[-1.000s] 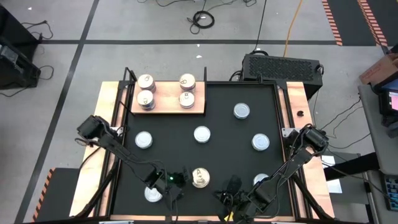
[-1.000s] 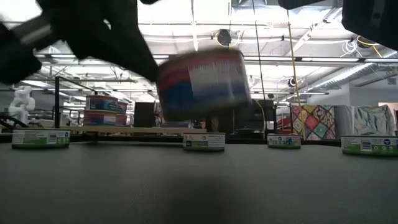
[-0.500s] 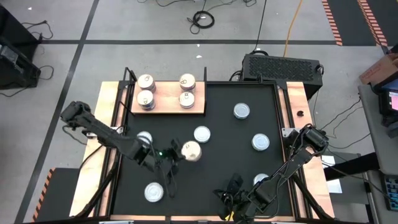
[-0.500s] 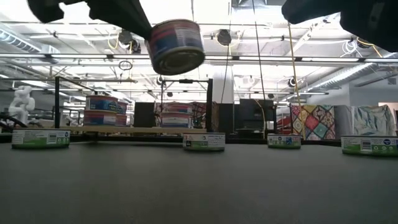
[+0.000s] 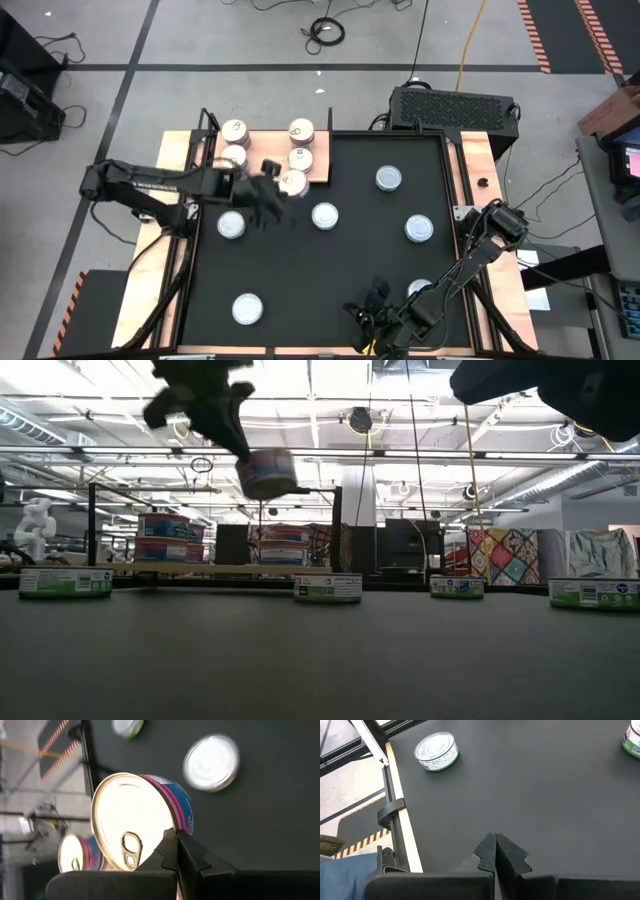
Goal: Stack canned seafood by type on shelf
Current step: Stack the blue tuna can on top of the blue tuna can on the shelf
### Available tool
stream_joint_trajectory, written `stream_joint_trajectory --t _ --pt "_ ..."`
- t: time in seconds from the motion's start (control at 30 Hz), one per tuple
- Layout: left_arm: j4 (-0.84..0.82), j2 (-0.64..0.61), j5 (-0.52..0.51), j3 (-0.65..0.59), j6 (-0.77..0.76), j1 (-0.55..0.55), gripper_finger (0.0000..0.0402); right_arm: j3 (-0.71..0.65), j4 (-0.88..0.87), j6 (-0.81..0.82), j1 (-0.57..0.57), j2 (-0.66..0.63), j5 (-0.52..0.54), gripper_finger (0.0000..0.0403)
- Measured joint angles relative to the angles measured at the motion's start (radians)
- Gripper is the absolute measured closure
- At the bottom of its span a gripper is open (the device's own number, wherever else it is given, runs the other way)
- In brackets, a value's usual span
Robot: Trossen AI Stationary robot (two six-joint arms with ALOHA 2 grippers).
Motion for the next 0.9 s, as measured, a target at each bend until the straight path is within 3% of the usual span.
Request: stream_joint_trajectory --t 0.2,0.43,0.9 --pt "0.056 0.011 0.083 -0.027 0.097 0.203 0.0402 0.000 0.001 0.000 -0.012 0.000 0.001 0.0403" --pt "0.154 0.073 0.138 -0.033 0.195 0.354 0.0402 0.000 0.000 -0.045 -0.026 0.000 -0.003 0.0403" --pt "0.249 0.211 0.167 -0.033 0.249 0.397 0.0401 0.000 -0.016 -0.044 -0.030 0.000 -0.007 0.0403"
